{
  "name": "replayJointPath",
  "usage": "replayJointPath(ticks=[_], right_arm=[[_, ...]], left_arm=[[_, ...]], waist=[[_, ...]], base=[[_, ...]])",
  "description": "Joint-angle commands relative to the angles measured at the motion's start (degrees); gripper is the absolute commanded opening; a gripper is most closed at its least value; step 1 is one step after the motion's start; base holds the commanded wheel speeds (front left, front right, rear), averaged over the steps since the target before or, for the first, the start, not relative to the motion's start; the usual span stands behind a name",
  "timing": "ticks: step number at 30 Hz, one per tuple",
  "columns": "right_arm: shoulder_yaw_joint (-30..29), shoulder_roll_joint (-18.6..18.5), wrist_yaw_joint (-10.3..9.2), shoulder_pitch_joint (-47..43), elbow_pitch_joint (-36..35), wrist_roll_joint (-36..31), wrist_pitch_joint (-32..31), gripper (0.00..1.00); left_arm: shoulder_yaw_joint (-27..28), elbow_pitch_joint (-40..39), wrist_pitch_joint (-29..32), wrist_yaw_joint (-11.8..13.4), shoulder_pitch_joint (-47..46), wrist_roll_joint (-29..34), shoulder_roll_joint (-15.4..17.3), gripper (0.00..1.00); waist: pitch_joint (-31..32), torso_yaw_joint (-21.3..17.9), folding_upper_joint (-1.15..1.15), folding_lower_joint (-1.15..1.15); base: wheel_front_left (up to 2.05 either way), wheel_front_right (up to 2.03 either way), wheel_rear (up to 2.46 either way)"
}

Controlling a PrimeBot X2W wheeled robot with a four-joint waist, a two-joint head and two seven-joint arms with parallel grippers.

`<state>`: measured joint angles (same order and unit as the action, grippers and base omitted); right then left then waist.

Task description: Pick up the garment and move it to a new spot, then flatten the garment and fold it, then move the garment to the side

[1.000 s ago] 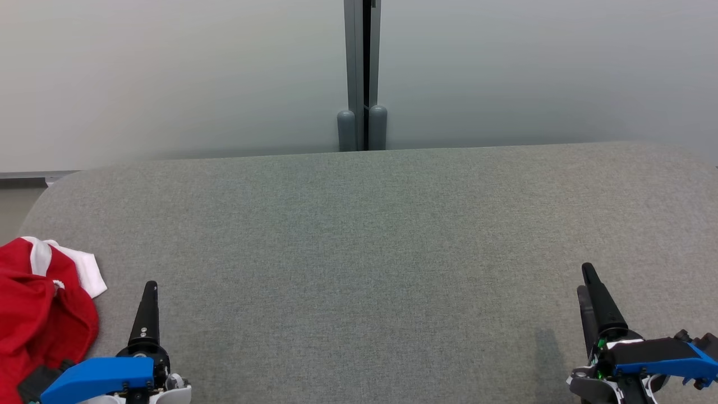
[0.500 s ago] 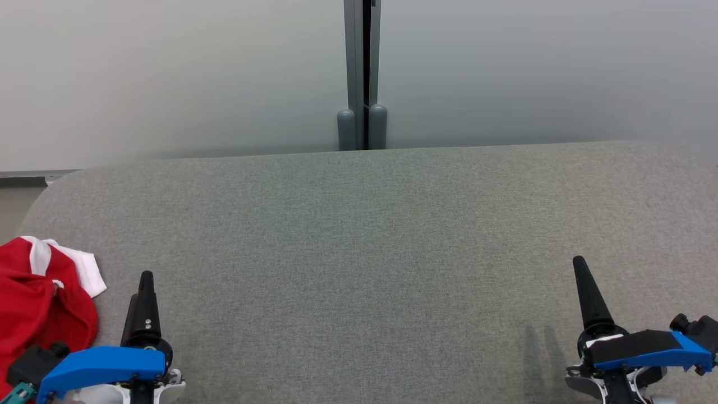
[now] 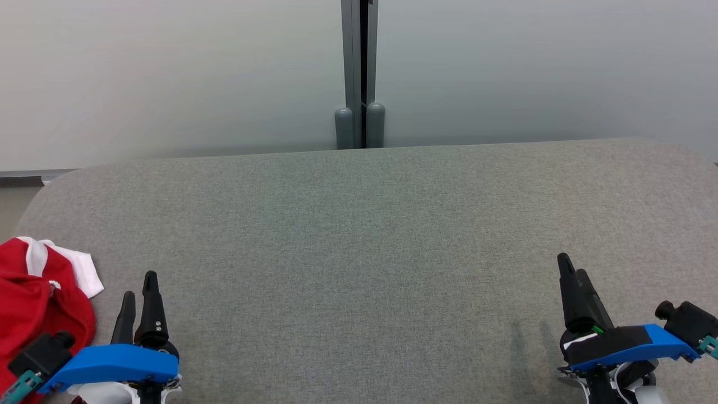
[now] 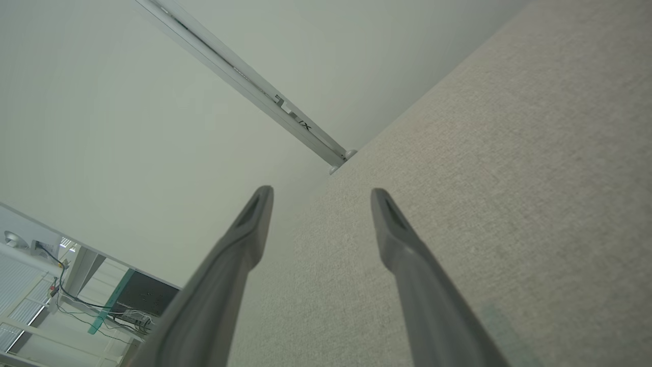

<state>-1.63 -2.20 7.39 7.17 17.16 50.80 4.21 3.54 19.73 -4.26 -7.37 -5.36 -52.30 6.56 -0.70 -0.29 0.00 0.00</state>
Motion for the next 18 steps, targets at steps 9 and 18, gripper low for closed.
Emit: replayJointPath(ticks=[9, 18], right_arm=[[0.4, -0.5, 0.09, 2.1, 1.0, -9.9, 2.3, 1.0], [0.7, -0.6, 0.1, 2.1, 1.0, -15.9, 3.6, 1.0]], left_arm=[[0.4, 1.5, -2.2, -0.1, -1.9, 9.1, 0.7, 1.0], [-0.1, 1.9, -3.5, -0.1, -2.1, 14.8, 0.9, 1.0]], waist=[[0.0, -0.1, 0.0, 0.0], [0.0, -0.1, 0.0, 0.0]], base=[[0.0, 0.0, 0.0], [0.0, 0.0, 0.0]])
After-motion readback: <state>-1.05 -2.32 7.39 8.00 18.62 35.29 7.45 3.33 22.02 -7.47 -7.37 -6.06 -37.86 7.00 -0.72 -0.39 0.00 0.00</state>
